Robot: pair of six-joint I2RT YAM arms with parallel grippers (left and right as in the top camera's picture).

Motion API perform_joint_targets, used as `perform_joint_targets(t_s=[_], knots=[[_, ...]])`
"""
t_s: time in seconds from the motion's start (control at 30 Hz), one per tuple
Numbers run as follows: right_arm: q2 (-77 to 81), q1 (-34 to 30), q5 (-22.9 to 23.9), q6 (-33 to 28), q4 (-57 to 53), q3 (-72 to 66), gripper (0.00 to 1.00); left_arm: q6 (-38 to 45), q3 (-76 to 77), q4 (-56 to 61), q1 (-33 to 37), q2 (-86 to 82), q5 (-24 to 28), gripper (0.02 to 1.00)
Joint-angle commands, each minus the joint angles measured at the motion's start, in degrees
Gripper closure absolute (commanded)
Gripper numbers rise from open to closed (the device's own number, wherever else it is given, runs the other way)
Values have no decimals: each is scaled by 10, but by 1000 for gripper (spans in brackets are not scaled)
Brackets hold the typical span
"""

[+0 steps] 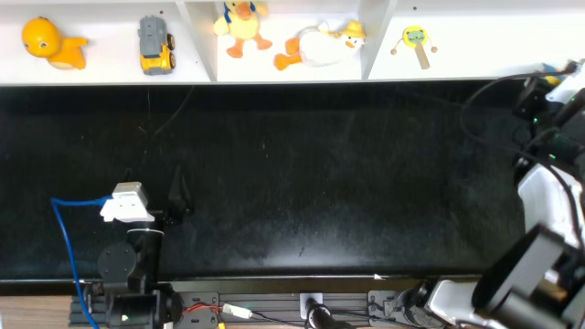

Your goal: Store Toys

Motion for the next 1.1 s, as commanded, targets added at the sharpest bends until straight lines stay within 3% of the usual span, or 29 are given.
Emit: perform_joint_targets(t_s=[0.03,0.2,0.47,0.8,1.1], knots=[[44,20,-81,-24,115,10,954,-4,-2,-1,-5,-5,8,23],[105,42,-83,-27,199,28,954,-4,-2,-1,-5,-5,7,20],[185,51,-82,-24,198,109,954,-4,-2,-1,-5,-5,8,23],[234,54,-80,-57,66,213,956,-4,-2,-1,-5,-5,8,20],[235,57,-80,-89,-8,217,950,-4,-2,-1,-5,-5,7,20]])
